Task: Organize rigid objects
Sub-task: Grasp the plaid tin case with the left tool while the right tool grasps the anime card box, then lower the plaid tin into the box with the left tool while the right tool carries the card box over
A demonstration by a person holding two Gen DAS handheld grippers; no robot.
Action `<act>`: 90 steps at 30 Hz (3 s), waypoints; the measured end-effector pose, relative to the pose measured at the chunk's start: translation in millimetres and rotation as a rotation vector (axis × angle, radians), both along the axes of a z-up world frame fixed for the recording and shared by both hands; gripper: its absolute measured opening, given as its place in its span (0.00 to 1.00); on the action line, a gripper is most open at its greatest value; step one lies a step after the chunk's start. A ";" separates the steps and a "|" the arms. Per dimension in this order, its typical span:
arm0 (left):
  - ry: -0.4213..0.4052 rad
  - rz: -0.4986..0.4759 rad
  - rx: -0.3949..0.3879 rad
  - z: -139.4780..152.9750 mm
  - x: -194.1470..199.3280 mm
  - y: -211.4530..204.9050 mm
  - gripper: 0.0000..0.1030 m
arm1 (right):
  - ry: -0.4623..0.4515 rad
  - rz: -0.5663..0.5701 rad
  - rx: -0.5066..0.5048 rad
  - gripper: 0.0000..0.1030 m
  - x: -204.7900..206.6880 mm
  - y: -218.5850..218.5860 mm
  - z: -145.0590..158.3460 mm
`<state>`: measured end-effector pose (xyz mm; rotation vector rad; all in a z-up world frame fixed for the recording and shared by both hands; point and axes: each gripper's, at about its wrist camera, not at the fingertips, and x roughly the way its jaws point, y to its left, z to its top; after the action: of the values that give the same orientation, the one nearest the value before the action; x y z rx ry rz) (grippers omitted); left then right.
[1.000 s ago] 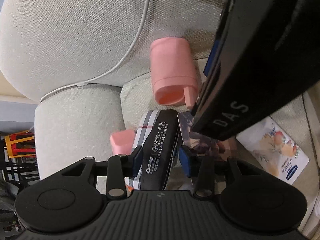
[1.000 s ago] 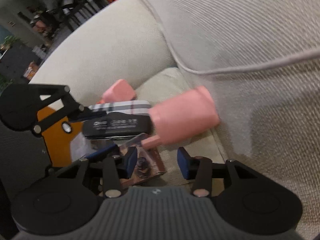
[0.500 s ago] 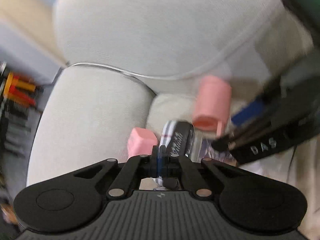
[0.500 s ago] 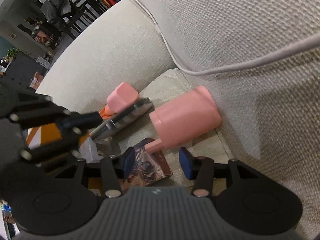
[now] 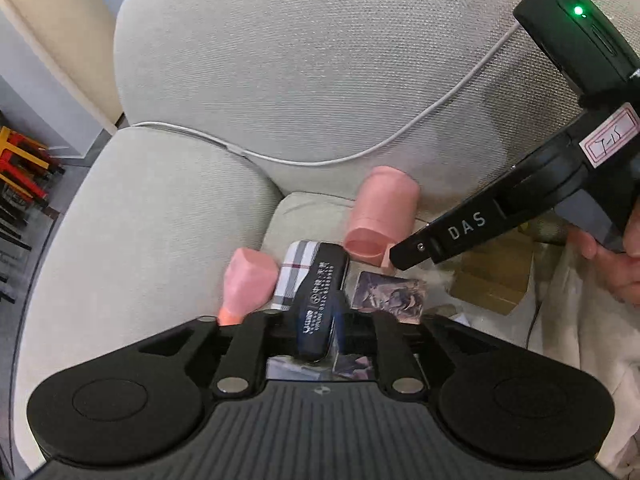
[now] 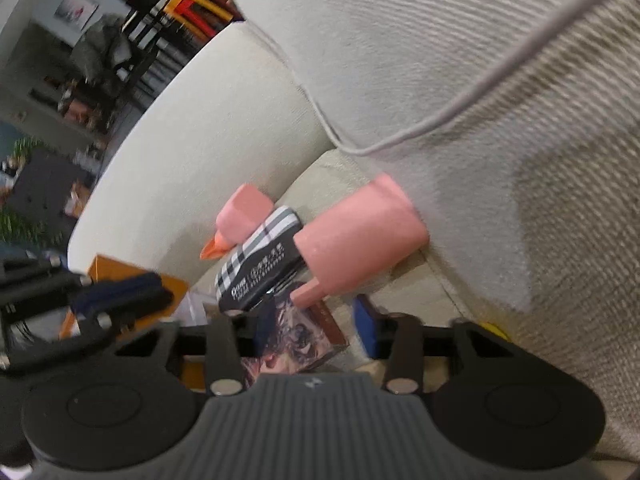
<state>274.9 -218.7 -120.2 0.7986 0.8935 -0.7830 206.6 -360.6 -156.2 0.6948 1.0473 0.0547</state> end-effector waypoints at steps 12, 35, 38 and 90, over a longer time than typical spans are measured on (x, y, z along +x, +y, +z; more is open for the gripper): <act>0.130 0.066 0.139 -60.5 56.3 -23.7 0.57 | 0.034 -0.018 0.013 0.37 8.6 -4.0 -10.9; 0.170 0.120 0.082 -61.5 77.2 -23.4 0.70 | 0.040 -0.043 0.074 0.50 5.1 -7.1 -16.0; 0.142 0.139 0.048 -40.3 68.4 -17.8 0.70 | 0.023 -0.053 0.079 0.50 0.1 -9.1 -12.2; 0.261 1.063 -0.317 -4.7 -17.5 262.9 0.69 | 0.110 0.113 -0.327 0.62 7.9 106.3 6.4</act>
<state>257.4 44.2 -124.9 -0.1182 1.2101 -0.0625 214.5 -254.3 -149.9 0.3447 1.1681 -0.0574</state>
